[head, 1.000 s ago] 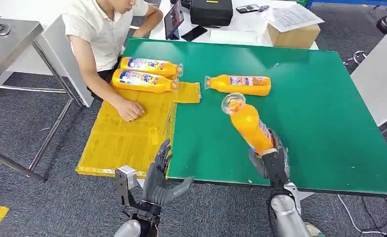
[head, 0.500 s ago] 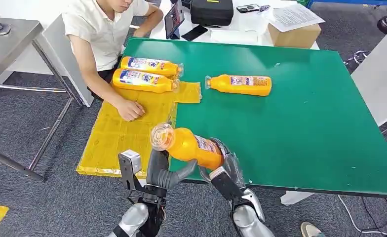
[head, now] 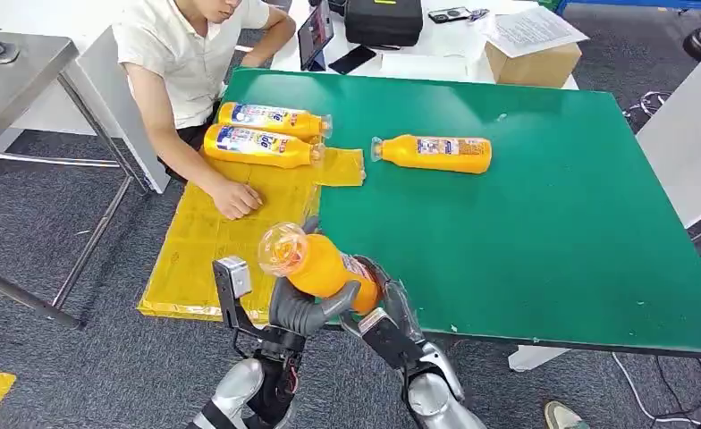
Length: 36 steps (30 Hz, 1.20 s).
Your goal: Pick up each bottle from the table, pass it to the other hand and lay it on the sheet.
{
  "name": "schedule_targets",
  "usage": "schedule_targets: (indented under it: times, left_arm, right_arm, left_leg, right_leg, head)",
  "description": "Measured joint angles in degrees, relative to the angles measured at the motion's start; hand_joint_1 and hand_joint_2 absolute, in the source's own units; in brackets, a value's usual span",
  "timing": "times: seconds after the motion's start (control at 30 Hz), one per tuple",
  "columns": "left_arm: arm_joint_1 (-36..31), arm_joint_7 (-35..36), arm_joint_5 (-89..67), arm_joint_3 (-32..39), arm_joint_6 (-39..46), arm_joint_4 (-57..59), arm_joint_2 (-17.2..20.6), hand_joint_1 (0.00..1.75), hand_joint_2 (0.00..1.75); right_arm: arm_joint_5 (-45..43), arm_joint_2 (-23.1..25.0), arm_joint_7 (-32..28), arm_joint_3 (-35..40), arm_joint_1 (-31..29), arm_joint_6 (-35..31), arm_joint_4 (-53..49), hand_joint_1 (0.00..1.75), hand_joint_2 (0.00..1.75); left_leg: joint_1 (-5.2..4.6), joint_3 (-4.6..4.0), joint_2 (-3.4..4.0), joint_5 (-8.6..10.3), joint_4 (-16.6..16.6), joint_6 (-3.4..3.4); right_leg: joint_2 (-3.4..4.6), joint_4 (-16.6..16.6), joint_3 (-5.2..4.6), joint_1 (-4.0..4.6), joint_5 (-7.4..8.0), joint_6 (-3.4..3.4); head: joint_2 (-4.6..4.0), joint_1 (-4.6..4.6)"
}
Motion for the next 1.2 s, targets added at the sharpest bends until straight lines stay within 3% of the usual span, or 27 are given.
schedule_targets:
  times: [0.07, 0.1, 0.13, 0.17, 0.23, 0.27, 0.3, 0.33, 0.53, 0.67, 1.03, 1.07, 1.2]
  left_arm:
    - [0.0, 0.1, 0.0, 0.0, 0.0, 0.0, 0.0, 0.0, 1.75]
    - [0.0, 0.1, 0.0, 0.0, 0.0, -0.1, 0.0, 0.1, 1.75]
    - [0.0, 0.1, 0.0, 0.0, -0.1, -0.1, 0.0, 0.87, 1.75]
    - [0.0, 0.1, 0.1, 0.0, -0.2, -0.1, 0.0, 1.75, 1.75]
    - [0.0, 0.3, 0.2, 0.0, -0.9, -0.1, 0.0, 1.75, 1.75]
    - [0.0, 0.3, 0.3, 0.0, -1.6, -0.1, 0.0, 1.75, 1.75]
    - [0.0, 0.2, 0.5, 0.0, -2.0, -0.1, 0.0, 1.75, 1.75]
    - [0.0, 0.2, 1.0, 0.1, -2.4, -0.1, 0.0, 1.75, 1.75]
    - [0.2, -1.1, 3.0, 1.3, -6.1, -1.2, 0.2, 1.75, 1.75]
    - [0.7, -3.2, 0.0, 1.9, -4.3, -2.2, 0.3, 1.75, 1.75]
    - [0.7, -6.6, -7.3, 3.7, 1.5, -2.7, -0.2, 1.75, 1.75]
    - [0.7, -6.6, -7.6, 3.9, 1.5, -2.7, -0.2, 1.75, 1.75]
    - [0.7, -7.0, -12.6, 5.2, 4.6, -2.8, 0.0, 1.75, 1.75]
  right_arm:
    - [-0.1, 0.0, 0.0, 0.2, -0.1, 0.0, 0.2, 1.75, 1.75]
    - [-0.1, 0.0, 0.0, 0.2, -0.2, 0.0, 0.3, 1.75, 1.75]
    - [-0.1, 0.0, 0.0, 0.2, -0.3, 0.0, 0.5, 1.75, 1.75]
    - [-0.1, 0.0, 0.0, 0.3, -0.3, 0.0, 0.5, 1.75, 1.75]
    - [-0.2, 0.0, 0.0, 0.3, -0.3, 0.1, 0.7, 1.75, 1.75]
    - [-0.3, 0.0, 0.0, 0.3, -0.3, 0.4, 0.7, 1.47, 1.75]
    - [-0.5, 0.0, -0.1, 0.3, -0.4, 0.7, 0.7, 0.28, 1.75]
    - [-0.5, 0.0, -0.2, 0.3, -0.6, 1.0, 0.7, 0.0, 1.75]
    - [-1.5, 0.0, -0.7, 1.9, -1.2, 5.7, 1.3, 0.0, 1.75]
    - [-1.4, -0.1, -1.6, 3.0, -1.2, 7.1, 1.6, 0.0, 1.75]
    - [-1.4, 0.1, -1.9, 4.4, 0.0, 2.9, 1.1, 0.0, 1.75]
    - [-1.9, 0.2, -1.9, 4.3, 0.4, 2.1, 1.0, 0.0, 0.0]
    - [-3.0, 1.1, -4.4, 2.0, 2.5, -6.5, -0.5, 0.0, 0.0]
  left_leg:
    - [0.0, 0.0, 0.0, 0.0, 0.0, 0.0]
    - [0.0, 0.0, 0.0, 0.0, 0.0, 0.0]
    - [0.0, 0.0, 0.0, 0.0, 0.0, 0.0]
    - [0.0, 0.0, 0.0, 0.0, 0.0, 0.0]
    - [0.0, 0.0, 0.0, 0.0, 0.0, 0.0]
    - [0.0, 0.0, 0.0, 0.0, 0.0, 0.0]
    - [0.0, 0.0, 0.0, 0.0, 0.0, 0.0]
    - [0.0, 0.0, 0.01, 0.0, 0.0, 0.0]
    - [0.01, 0.0, 0.01, 0.01, 0.0, 0.0]
    - [0.01, 0.0, 0.01, 0.01, 0.0, 0.0]
    - [0.01, 0.0, 0.01, 0.01, 0.0, 0.0]
    - [0.01, 0.0, 0.01, 0.01, 0.0, 0.0]
    - [0.01, -0.01, 0.01, 0.01, 0.0, 0.0]
  right_leg:
    - [0.0, 0.0, 0.0, 0.0, 0.0, 0.0]
    - [0.0, 0.0, 0.0, 0.0, 0.0, 0.0]
    - [0.0, 0.0, 0.0, 0.0, 0.0, 0.0]
    - [0.0, 0.0, 0.0, 0.0, 0.0, 0.0]
    - [0.0, 0.0, 0.0, 0.0, 0.0, 0.0]
    - [0.0, 0.0, 0.0, 0.01, 0.0, 0.0]
    - [0.0, 0.0, -0.01, 0.01, 0.0, 0.0]
    - [0.01, 0.0, -0.01, 0.01, 0.0, 0.0]
    - [0.0, 0.0, -0.01, 0.0, 0.0, 0.0]
    - [0.0, 0.0, -0.03, 0.0, 0.0, 0.0]
    - [0.01, 0.0, -0.03, 0.01, 0.0, 0.0]
    - [0.01, 0.0, -0.03, 0.01, 0.0, 0.0]
    - [0.0, 0.0, -0.04, 0.01, 0.0, 0.0]
  head:
    - [0.0, 0.0]
    - [0.0, 0.0]
    - [0.0, 0.0]
    - [0.0, 0.0]
    - [0.0, 0.0]
    - [0.0, 0.0]
    - [0.0, 0.0]
    - [0.0, 0.0]
    - [0.0, -0.02]
    - [0.0, 0.02]
    - [0.0, 0.0]
    - [0.0, 0.0]
    - [0.0, 0.0]
